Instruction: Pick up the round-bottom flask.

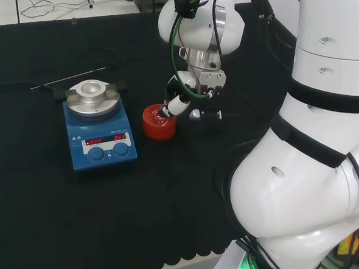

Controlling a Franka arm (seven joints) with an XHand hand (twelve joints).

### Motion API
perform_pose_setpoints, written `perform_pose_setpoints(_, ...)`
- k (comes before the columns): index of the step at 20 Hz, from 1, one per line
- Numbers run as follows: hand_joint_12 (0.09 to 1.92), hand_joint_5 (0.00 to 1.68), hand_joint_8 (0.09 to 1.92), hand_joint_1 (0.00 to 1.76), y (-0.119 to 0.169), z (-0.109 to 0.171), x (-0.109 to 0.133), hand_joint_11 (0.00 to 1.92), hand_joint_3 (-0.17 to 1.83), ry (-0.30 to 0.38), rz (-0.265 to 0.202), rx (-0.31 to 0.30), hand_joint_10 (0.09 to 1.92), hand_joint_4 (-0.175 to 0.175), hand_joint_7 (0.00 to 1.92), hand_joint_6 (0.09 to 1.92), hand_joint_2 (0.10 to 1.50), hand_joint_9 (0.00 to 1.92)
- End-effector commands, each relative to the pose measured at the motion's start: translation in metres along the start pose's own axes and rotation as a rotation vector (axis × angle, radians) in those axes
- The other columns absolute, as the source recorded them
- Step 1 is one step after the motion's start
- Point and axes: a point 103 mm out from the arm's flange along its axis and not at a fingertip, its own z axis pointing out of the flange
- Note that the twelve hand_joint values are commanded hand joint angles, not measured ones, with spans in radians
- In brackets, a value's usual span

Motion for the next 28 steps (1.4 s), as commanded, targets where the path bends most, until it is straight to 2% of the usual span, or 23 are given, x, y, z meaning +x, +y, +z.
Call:
perform_pose_setpoints(1, 1.41, 0.78, 0.76, 0.9, 0.0, 0.002, 0.0, 0.16, 0.62, -0.004, 0.001, 0.01, 0.7, -0.057, 0.35, 0.83, 0.6, 0.55)
perform_pose_setpoints(6, 1.41, 0.81, 0.76, 0.91, -0.001, -0.001, -0.009, 0.16, 0.61, 0.012, 0.002, 0.014, 0.7, -0.061, 0.36, 0.84, 0.6, 0.55)
perform_pose_setpoints(13, 1.41, 0.91, 0.76, 0.91, 0.001, 0.001, 0.0, 0.17, 0.62, 0.007, -0.005, 0.006, 0.7, -0.063, 0.36, 0.81, 0.64, 0.56)
perform_pose_setpoints(25, 1.4, 0.9, 0.75, 0.89, 0.002, 0.0, 0.006, 0.17, 0.63, -0.001, -0.009, 0.011, 0.69, -0.07, 0.37, 0.82, 0.64, 0.57)
perform_pose_setpoints(27, 1.4, 0.95, 0.75, 0.9, 0.002, -0.001, 0.006, 0.17, 0.63, -0.014, -0.009, 0.006, 0.69, -0.078, 0.37, 0.81, 0.66, 0.57)
perform_pose_setpoints(28, 1.4, 1.02, 0.75, 0.96, 0.002, -0.001, 0.007, 0.18, 0.59, -0.023, -0.008, 0.004, 0.68, 0.013, 0.39, 0.84, 0.7, 0.59)
